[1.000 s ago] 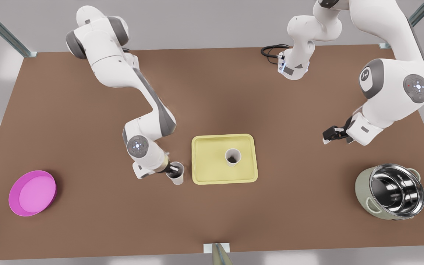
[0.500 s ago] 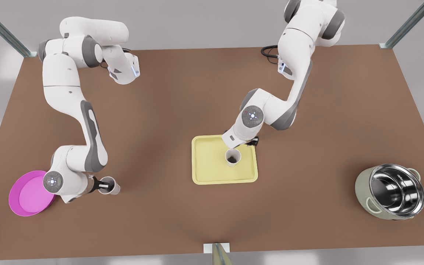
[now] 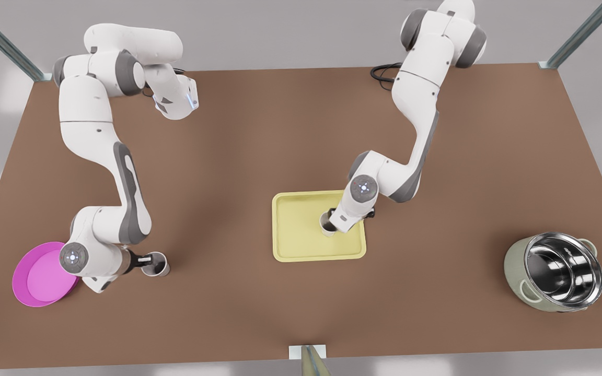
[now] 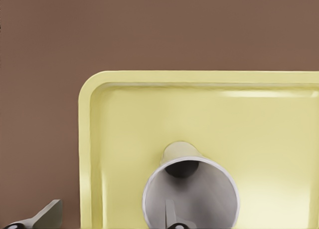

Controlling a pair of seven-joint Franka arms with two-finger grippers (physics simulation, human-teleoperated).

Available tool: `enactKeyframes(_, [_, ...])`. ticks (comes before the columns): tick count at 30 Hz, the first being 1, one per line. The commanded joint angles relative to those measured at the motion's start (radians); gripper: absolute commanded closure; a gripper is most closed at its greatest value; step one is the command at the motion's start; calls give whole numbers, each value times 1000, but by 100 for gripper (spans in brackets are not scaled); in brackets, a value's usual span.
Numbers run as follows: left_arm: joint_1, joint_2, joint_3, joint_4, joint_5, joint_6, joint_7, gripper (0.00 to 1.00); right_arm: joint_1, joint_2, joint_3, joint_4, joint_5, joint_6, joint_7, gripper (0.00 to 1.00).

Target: Use the left arm to pick up the white IKEA cup from the tray and place it on the middle-left position; use the right arm to pick up the white IKEA cup from the tray and place it on the middle-right position

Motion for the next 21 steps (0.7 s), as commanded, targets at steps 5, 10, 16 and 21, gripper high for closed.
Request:
enactKeyframes(5, [-5, 36, 0, -8, -5, 133, -174, 0, -1, -140, 3, 3, 20, -229, -180, 0])
enactKeyframes(10, [-8, 46, -3, 5, -7, 168, -200, 22, 16, -378, 25, 89, 20, -413, 146, 0])
enactKeyframes(16, [-5, 51, -5, 9, -19, 169, -200, 70, 34, -618, 22, -90, -17, -463, 160, 0])
enactKeyframes(21, [-4, 57, -5, 37, -25, 157, -197, 73, 31, -616, 18, -90, -14, -474, 159, 0])
